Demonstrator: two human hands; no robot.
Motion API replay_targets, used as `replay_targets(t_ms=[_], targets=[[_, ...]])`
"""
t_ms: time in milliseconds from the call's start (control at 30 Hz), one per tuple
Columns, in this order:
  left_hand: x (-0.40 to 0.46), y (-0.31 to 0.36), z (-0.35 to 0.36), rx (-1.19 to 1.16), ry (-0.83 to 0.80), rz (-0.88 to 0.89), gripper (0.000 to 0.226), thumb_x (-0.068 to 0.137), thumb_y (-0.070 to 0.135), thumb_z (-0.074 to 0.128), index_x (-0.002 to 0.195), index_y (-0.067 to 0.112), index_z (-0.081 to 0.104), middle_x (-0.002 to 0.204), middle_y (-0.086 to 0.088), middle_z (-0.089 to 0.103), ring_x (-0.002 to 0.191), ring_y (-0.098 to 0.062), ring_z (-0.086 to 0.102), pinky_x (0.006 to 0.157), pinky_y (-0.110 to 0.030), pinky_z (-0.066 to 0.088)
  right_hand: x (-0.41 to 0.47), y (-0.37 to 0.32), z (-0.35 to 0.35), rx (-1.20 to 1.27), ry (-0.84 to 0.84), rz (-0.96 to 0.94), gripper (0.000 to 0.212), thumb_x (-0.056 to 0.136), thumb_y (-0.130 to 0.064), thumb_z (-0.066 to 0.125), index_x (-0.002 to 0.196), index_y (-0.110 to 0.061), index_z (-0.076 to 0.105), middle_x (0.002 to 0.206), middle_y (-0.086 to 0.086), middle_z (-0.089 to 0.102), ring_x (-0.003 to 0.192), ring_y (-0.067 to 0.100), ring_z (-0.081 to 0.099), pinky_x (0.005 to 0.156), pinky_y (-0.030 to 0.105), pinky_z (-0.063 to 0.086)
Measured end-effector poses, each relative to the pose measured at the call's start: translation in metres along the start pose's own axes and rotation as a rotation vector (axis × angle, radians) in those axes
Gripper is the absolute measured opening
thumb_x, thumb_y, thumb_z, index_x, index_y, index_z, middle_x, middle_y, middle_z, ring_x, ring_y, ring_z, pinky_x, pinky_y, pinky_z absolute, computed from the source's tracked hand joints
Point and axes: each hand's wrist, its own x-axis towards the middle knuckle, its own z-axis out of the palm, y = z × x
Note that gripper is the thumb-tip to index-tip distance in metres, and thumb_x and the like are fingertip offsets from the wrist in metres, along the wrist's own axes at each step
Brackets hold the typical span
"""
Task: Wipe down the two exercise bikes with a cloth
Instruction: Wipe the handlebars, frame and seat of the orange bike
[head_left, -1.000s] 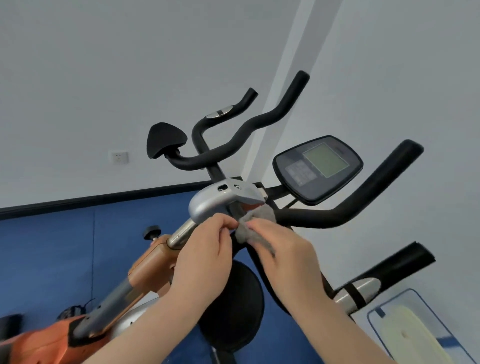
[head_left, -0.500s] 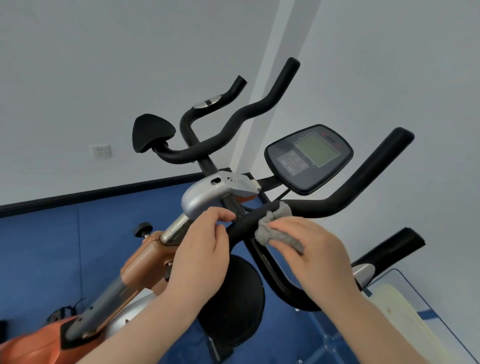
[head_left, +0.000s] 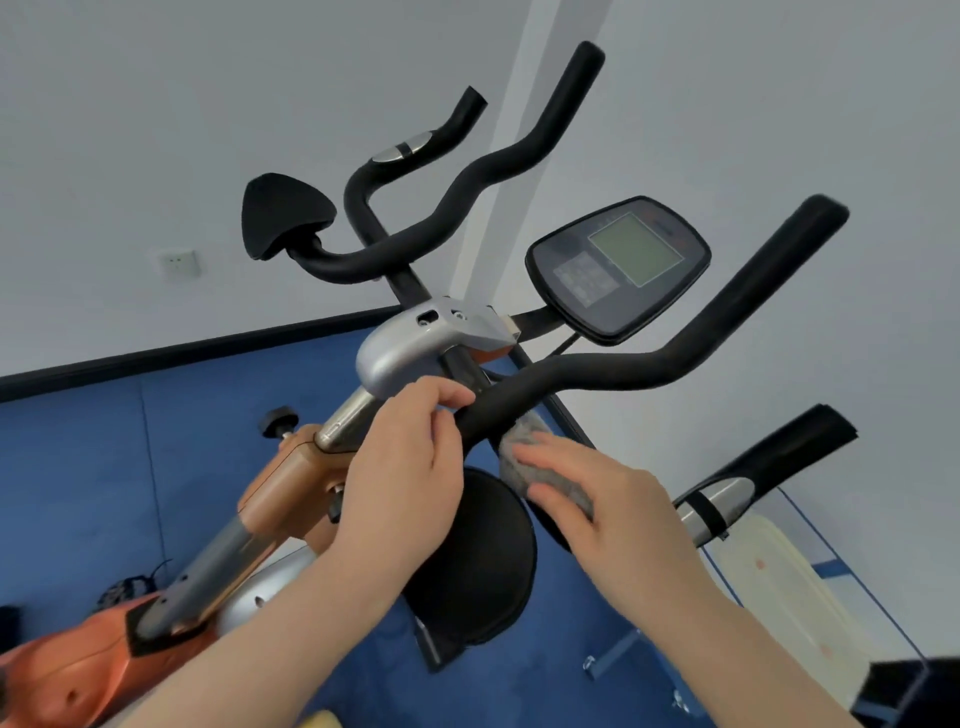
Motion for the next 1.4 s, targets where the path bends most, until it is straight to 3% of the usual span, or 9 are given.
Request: replay_targets(t_ms=[133, 333, 433, 533, 767, 967, 1200, 1267, 1400], targets=[[-0.001, 0.003, 0.001, 0.022, 0.069, 0.021, 0.024, 0.091, 0.034, 0.034, 0.099, 0.043, 0.056, 0.08, 0.017, 0.06, 0.067, 0.004, 0.058, 0.054, -0.014, 0.036, 0.014, -0.002, -0.001, -0.012, 0.018, 0.014, 0.031, 0.092, -0.026, 0.062, 0.122, -0.034, 0.066, 0.116, -0.013, 0.069, 0.105, 0.003, 0.057, 0.081, -0.001, 0.035], [-0.01, 0.006, 0.004, 0.185, 0.205, 0.147, 0.027, 0.091, 0.027, 0.033, 0.096, 0.037, 0.058, 0.084, 0.024, 0.055, 0.082, 0.004, 0.052, 0.063, -0.016, 0.033, -0.003, -0.005, -0.003, -0.033, -0.015, -0.055, 0.028, 0.096, -0.023, 0.057, 0.123, -0.029, 0.063, 0.123, -0.015, 0.063, 0.108, 0.007, 0.06, 0.091, 0.016, 0.043], [-0.013, 0.005, 0.002, 0.314, 0.196, 0.296, 0.032, 0.087, 0.023, 0.031, 0.091, 0.026, 0.064, 0.085, 0.018, 0.058, 0.078, -0.002, 0.042, 0.07, -0.022, 0.027, -0.029, 0.01, -0.025, -0.129, -0.1, -0.16, 0.026, 0.093, -0.021, 0.061, 0.118, -0.03, 0.067, 0.127, -0.018, 0.061, 0.108, 0.006, 0.06, 0.09, 0.019, 0.046], [-0.013, 0.004, 0.003, 0.319, 0.196, 0.285, 0.035, 0.086, 0.023, 0.03, 0.088, 0.023, 0.064, 0.087, 0.013, 0.06, 0.081, -0.003, 0.043, 0.075, -0.023, 0.027, -0.046, 0.022, -0.035, -0.23, -0.091, -0.305, 0.023, 0.087, -0.021, 0.066, 0.108, -0.03, 0.07, 0.124, -0.017, 0.062, 0.104, 0.007, 0.062, 0.087, 0.02, 0.047], [-0.016, 0.008, 0.005, 0.321, 0.226, 0.249, 0.038, 0.083, 0.025, 0.026, 0.082, 0.022, 0.064, 0.085, 0.014, 0.059, 0.082, -0.011, 0.049, 0.081, -0.036, 0.04, -0.01, -0.001, -0.004, -0.234, -0.103, -0.163, 0.034, 0.102, -0.031, 0.042, 0.134, -0.038, 0.048, 0.149, -0.02, 0.033, 0.1, 0.015, 0.059, 0.079, 0.029, 0.048], [-0.017, 0.005, 0.007, 0.328, 0.274, 0.271, 0.034, 0.083, 0.022, 0.028, 0.075, 0.024, 0.062, 0.082, 0.016, 0.056, 0.076, -0.001, 0.04, 0.078, -0.034, 0.038, -0.01, 0.014, -0.015, -0.238, -0.116, -0.279, 0.029, 0.098, -0.027, 0.051, 0.123, -0.038, 0.061, 0.14, -0.015, 0.051, 0.098, 0.018, 0.066, 0.075, 0.034, 0.053], [-0.016, 0.004, 0.008, 0.278, 0.319, 0.291, 0.029, 0.084, 0.02, 0.034, 0.072, 0.023, 0.061, 0.078, 0.016, 0.055, 0.072, -0.004, 0.047, 0.073, -0.042, 0.044, -0.005, 0.013, -0.003, -0.266, -0.133, -0.218, 0.039, 0.1, -0.028, 0.049, 0.136, -0.042, 0.049, 0.151, -0.014, 0.038, 0.11, 0.021, 0.062, 0.084, 0.034, 0.05], [-0.016, 0.003, 0.008, 0.243, 0.347, 0.261, 0.027, 0.083, 0.02, 0.035, 0.071, 0.03, 0.056, 0.074, 0.02, 0.051, 0.073, 0.0, 0.048, 0.073, -0.042, 0.044, -0.005, 0.016, -0.011, -0.221, -0.148, -0.195, 0.034, 0.099, -0.031, 0.05, 0.13, -0.044, 0.054, 0.146, -0.014, 0.047, 0.114, 0.02, 0.059, 0.091, 0.035, 0.048], [-0.019, 0.004, 0.006, 0.077, 0.383, 0.091, 0.031, 0.082, 0.013, 0.038, 0.07, 0.038, 0.052, 0.079, 0.019, 0.058, 0.075, -0.004, 0.053, 0.078, -0.05, 0.049, 0.01, -0.004, 0.004, -0.323, -0.06, -0.148, 0.024, 0.1, -0.024, 0.043, 0.116, -0.036, 0.056, 0.107, -0.008, 0.063, 0.092, 0.021, 0.061, 0.07, 0.032, 0.044]])
